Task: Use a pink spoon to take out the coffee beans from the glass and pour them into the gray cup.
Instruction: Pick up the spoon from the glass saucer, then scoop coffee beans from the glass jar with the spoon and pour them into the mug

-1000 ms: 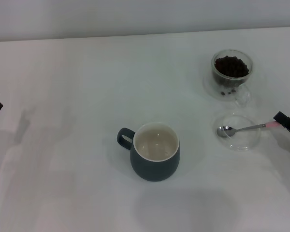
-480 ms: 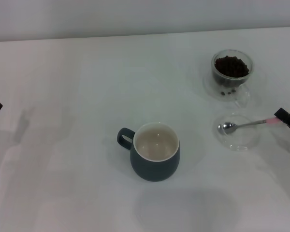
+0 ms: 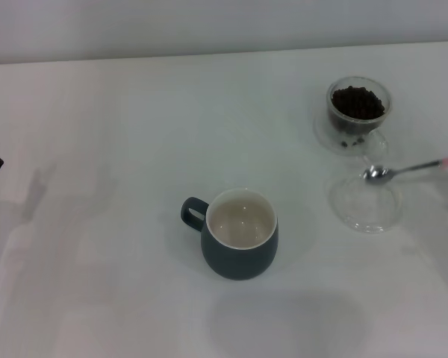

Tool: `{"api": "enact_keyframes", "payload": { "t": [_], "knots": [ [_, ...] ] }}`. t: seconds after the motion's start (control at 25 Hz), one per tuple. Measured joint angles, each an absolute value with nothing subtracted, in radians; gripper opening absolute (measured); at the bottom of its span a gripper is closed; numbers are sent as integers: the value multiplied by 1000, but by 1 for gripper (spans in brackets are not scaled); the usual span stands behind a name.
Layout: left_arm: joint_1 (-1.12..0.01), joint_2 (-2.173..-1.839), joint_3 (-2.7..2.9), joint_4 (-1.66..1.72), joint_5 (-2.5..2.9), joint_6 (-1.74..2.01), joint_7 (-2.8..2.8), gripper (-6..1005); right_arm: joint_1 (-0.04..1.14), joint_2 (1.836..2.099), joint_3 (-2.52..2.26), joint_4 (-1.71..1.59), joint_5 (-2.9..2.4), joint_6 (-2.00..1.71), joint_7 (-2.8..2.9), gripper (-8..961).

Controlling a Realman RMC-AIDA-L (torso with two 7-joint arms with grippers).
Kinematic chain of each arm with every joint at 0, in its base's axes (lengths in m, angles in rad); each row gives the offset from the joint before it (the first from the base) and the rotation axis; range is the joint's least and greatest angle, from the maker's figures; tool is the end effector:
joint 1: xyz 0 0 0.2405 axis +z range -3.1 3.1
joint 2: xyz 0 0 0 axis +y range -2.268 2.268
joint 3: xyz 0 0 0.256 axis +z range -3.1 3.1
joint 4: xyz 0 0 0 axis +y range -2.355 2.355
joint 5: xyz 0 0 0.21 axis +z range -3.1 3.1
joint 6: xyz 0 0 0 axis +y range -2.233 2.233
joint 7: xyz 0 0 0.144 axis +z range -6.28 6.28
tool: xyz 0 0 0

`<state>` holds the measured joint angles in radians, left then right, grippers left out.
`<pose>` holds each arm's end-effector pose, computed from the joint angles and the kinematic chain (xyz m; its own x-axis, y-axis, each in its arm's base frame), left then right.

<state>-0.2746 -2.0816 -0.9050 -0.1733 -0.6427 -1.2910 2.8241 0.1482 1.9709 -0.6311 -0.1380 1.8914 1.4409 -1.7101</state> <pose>-0.3456 0.2749 -0.0207 0.6081 -0.0202 0.7936 0.7750 -0.2017 -0.5989 0.4039 0.2163 0.0379 -0.0650 -0.3163 -0.9464 -0.9824 -0.1461 0.1163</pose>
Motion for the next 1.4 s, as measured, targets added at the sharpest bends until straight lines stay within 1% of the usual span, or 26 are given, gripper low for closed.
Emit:
{"api": "enact_keyframes", "payload": {
  "t": [0.2, 0.52, 0.72, 1.12, 1.16, 1.2, 1.4],
  "knots": [
    [-276, -2082, -905, -173, -643, -1293, 2824, 864, 180, 1968, -580, -208, 1895, 1499, -1697, 152],
    [-282, -2082, -905, -173, -643, -1287, 2824, 864, 310, 1957, -571, -329, 1893, 1481, -1691, 153],
    [-282, -2082, -905, -173, -643, -1282, 2824, 864, 362, 1953, -582, -436, 1853, 1427, -1725, 152],
    [-284, -2083, -905, -173, -643, -1260, 2824, 864, 375, 1965, -584, -563, 1697, 1383, -1836, 150],
    [-284, -2083, -905, -173, -643, -1260, 2824, 864, 375, 1973, -584, -564, 1681, 1370, -1860, 150],
    [-284, -2083, -905, -173, -643, -1260, 2824, 864, 375, 1973, -584, -564, 1681, 1370, -1860, 151],
    [-280, -2085, -905, -179, -643, -1259, 2824, 864, 375, 1996, -585, -565, 1666, 1326, -1894, 151]
  ]
}}
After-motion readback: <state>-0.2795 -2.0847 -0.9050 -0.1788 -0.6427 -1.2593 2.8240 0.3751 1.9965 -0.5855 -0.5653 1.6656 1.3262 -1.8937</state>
